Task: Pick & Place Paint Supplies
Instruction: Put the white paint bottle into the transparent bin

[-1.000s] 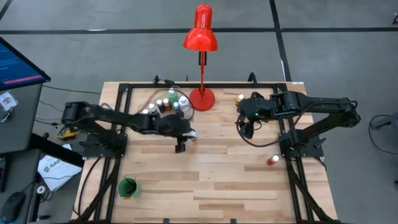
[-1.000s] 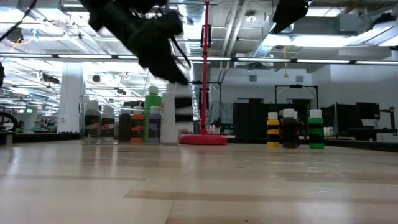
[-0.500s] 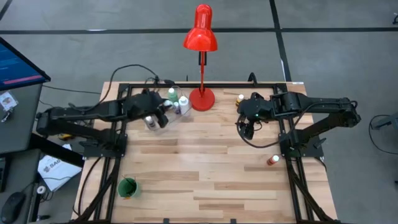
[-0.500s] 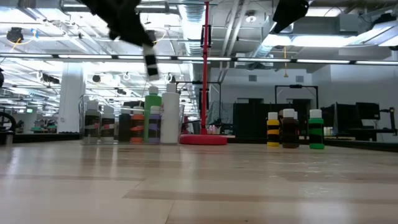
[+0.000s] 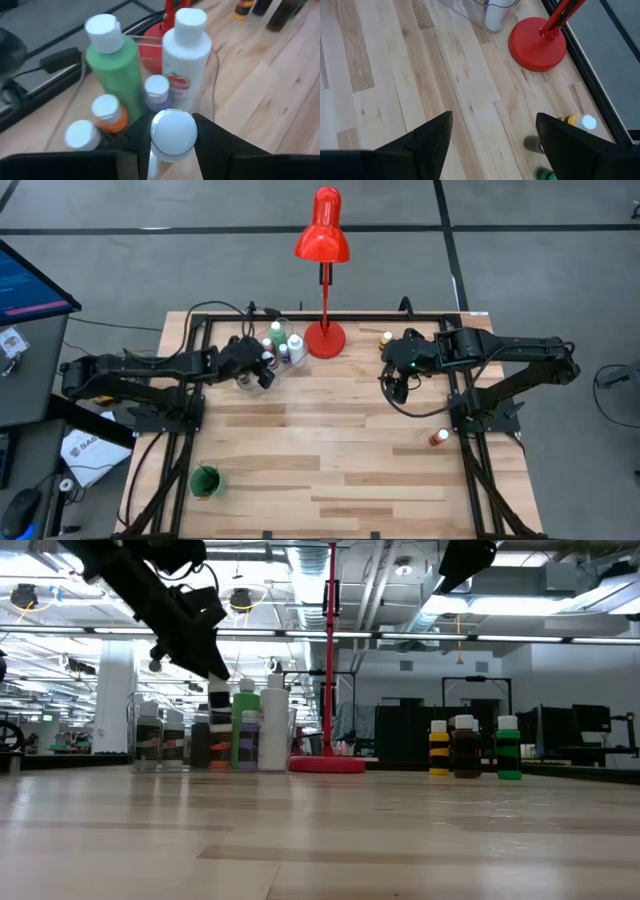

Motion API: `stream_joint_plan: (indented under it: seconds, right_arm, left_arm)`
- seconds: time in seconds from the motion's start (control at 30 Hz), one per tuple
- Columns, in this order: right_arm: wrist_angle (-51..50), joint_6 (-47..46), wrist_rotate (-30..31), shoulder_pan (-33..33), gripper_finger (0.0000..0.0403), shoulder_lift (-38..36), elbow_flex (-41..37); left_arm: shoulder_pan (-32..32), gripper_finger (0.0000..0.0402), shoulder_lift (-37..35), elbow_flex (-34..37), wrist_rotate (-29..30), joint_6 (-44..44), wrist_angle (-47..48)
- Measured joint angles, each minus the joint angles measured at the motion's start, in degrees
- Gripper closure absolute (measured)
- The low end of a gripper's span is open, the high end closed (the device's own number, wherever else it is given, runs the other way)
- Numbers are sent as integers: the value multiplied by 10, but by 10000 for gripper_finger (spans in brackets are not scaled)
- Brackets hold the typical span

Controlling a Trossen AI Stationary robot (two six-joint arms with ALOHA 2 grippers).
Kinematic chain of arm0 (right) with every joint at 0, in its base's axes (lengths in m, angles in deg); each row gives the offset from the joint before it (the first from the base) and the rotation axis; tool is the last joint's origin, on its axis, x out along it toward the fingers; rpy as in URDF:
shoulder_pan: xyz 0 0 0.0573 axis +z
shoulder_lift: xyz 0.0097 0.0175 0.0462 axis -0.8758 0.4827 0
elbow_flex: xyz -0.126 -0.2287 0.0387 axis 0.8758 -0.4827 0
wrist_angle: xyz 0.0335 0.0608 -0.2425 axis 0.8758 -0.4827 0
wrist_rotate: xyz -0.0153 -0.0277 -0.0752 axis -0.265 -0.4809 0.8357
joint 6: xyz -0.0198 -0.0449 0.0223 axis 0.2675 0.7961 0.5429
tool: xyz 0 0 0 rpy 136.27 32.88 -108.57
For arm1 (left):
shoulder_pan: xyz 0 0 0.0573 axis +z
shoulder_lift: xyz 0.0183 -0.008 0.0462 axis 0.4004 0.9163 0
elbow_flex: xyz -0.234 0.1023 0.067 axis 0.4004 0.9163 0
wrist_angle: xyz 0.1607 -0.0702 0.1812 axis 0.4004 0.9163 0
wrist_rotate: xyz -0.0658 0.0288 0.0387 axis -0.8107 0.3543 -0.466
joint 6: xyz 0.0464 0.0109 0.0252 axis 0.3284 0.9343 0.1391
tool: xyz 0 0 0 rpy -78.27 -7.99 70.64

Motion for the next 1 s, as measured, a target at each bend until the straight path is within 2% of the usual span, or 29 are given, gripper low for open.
stream_joint_plan:
  seconds: [0.23,0.6,1.0]
  right_arm:
    - [0,0,0,-4,120,0,0]
    - [2,0,0,-4,120,0,0]
    - [4,0,0,-4,120,0,0]
  left_arm:
    - [0,293,5,62,0,1,-134]
    - [1,291,80,76,-9,4,-208]
    - [1,290,130,75,-12,5,-227]
